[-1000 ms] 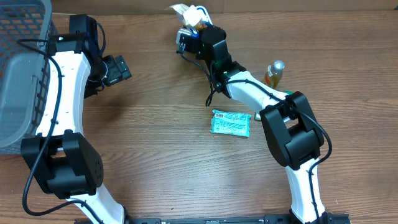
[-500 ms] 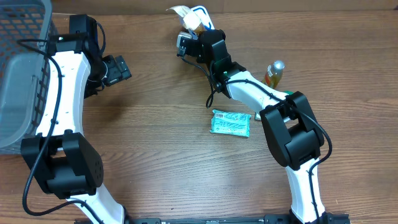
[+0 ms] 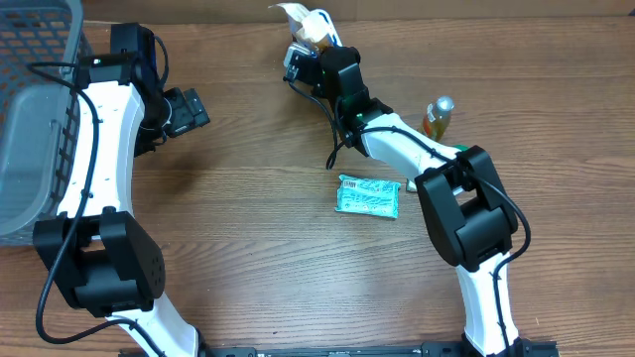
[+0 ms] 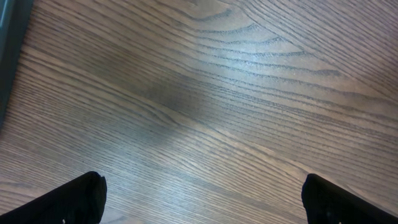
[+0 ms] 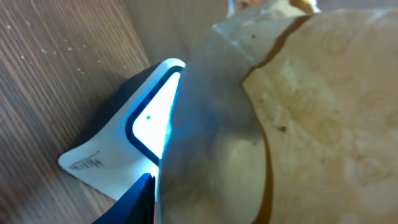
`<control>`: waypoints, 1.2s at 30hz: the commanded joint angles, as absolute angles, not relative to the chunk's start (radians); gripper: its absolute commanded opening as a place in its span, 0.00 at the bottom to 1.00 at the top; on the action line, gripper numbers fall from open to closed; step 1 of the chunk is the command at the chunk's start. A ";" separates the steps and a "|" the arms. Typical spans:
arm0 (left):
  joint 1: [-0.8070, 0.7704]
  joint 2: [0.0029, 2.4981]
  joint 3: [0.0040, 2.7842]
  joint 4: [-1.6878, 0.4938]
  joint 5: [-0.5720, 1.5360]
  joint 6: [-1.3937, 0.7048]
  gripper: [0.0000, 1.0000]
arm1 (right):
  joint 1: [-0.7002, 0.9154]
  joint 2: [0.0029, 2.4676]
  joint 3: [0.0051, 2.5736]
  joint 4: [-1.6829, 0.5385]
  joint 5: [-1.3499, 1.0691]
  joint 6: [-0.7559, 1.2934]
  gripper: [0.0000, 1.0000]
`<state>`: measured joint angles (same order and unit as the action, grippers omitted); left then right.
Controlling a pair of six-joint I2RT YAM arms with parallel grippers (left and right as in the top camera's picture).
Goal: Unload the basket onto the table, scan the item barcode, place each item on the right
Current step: 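Lower the Pantree bag onto the table and open the right gripper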
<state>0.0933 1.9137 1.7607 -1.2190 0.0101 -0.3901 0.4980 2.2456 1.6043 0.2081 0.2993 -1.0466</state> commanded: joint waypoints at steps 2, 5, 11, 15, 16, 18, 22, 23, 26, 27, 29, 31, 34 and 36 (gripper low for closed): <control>0.095 1.909 1.782 -1.219 -0.003 -0.389 0.99 | 0.493 2.080 1.631 0.130 0.220 -0.826 0.04; 0.095 1.909 1.782 -1.219 -0.003 -0.389 0.99 | 0.491 2.017 1.631 0.035 0.174 -0.684 0.04; 0.095 1.909 1.782 -1.219 -0.003 -0.389 0.99 | 0.487 1.924 1.630 -0.208 0.060 -0.333 0.04; 0.095 1.909 1.782 -1.219 -0.003 -0.389 0.99 | 0.487 1.903 1.630 -0.423 -0.133 -0.093 0.04; 0.095 1.909 1.782 -1.219 -0.003 -0.389 0.99 | 0.487 1.903 1.630 -0.474 -0.186 -0.042 0.04; 0.095 1.909 1.782 -1.219 -0.003 -0.389 1.00 | 0.487 1.905 1.630 -0.598 -0.321 0.056 0.04; 0.095 1.909 1.782 -1.219 -0.003 -0.389 1.00 | 0.487 1.908 1.630 -0.835 -0.542 0.083 0.04; 0.095 1.909 1.782 -1.219 -0.003 -0.389 0.99 | 0.487 1.908 1.630 -0.899 -0.553 0.082 0.04; 0.095 1.909 1.782 -1.219 -0.003 -0.389 1.00 | 0.487 1.908 1.629 -1.072 -0.480 0.078 0.08; 0.095 1.909 1.782 -1.219 -0.003 -0.389 0.99 | 0.487 1.908 1.629 -1.113 -0.442 0.079 0.09; 0.095 1.909 1.782 -1.219 -0.003 -0.389 0.99 | 0.487 1.908 1.629 -1.181 -0.370 0.078 0.24; 0.095 1.909 1.782 -1.219 -0.003 -0.389 0.99 | 0.487 1.908 1.628 -1.227 -0.315 0.079 0.30; 0.095 1.909 1.782 -1.219 -0.003 -0.389 1.00 | 0.487 1.908 1.623 -1.234 -0.270 0.080 0.58; 0.095 1.909 1.782 -1.219 -0.003 -0.389 1.00 | 0.487 1.908 1.623 -1.234 -0.230 0.080 0.90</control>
<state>0.0933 1.9137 1.7607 -1.2194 0.0101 -0.3901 0.4915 1.9198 1.6165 -1.2350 -0.3134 0.0757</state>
